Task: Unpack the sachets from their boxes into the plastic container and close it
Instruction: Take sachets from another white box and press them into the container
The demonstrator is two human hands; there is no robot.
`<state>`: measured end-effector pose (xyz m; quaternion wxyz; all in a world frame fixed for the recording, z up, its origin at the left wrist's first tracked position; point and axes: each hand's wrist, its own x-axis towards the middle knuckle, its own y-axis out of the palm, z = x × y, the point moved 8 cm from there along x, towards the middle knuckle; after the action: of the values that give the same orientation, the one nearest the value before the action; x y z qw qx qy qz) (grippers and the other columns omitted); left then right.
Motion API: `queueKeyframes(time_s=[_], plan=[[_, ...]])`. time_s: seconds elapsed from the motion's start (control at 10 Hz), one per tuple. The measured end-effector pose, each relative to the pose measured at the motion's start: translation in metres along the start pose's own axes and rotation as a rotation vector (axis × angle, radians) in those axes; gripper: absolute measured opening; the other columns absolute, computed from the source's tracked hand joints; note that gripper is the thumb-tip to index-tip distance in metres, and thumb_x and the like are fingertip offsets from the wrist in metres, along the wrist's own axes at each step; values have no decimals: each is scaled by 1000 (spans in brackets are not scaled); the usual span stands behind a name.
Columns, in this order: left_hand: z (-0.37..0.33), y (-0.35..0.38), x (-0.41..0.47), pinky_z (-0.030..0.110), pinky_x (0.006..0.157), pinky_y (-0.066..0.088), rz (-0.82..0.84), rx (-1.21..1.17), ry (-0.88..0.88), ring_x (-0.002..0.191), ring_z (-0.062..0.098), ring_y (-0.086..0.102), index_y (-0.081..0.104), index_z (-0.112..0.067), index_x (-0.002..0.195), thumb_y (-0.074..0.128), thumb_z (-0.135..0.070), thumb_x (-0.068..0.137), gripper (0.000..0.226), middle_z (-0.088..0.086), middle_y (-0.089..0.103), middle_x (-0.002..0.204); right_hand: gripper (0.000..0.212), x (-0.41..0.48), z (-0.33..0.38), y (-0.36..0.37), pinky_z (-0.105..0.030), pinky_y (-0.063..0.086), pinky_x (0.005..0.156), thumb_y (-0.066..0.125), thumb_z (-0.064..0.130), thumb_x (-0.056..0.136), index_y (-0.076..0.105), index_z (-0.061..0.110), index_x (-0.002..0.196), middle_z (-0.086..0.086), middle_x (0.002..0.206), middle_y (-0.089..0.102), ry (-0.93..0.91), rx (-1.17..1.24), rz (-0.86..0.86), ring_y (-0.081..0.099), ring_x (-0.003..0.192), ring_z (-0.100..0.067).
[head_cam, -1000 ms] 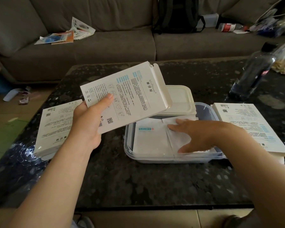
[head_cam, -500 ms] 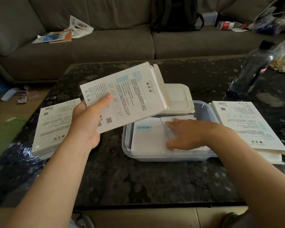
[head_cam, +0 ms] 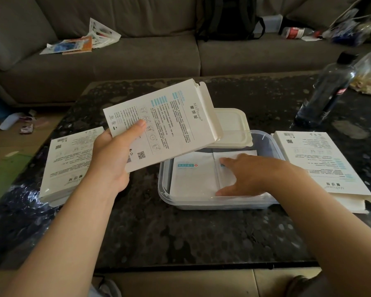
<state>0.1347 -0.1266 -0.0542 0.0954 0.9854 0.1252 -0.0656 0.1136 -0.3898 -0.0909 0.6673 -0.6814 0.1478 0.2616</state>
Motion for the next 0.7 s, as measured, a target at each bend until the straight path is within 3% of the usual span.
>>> queueKeyframes(time_s=[0.2,0.4,0.5,0.7], plan=[[0,0,0,48,98,58,-2,0,6,107,17,77,76,-26,120,76,-23,94,26,-4,80,115,99,2,-2,0,-43,37,113,54,79,79,15,32,157,0,159,33,9,-20,-26,40,141,-27],[-1,1,0,47,96,59,5,-18,-1,105,17,77,76,-23,119,77,-22,93,26,-3,80,113,101,0,-8,0,-49,17,122,53,76,82,-3,41,158,4,169,-6,-48,1,15,5,155,-27],[-1,2,-1,45,94,60,11,-18,0,105,16,77,76,-24,119,76,-22,93,26,-3,80,113,101,6,-10,5,-51,14,122,53,73,85,-9,40,157,4,168,-12,-50,-46,46,-2,155,-26],[-1,2,-1,44,93,60,19,-10,-1,105,16,77,76,-26,117,76,-22,94,24,-5,80,113,103,9,-10,9,-51,20,121,52,74,84,-12,38,157,2,168,-12,-17,-84,51,7,155,-29]])
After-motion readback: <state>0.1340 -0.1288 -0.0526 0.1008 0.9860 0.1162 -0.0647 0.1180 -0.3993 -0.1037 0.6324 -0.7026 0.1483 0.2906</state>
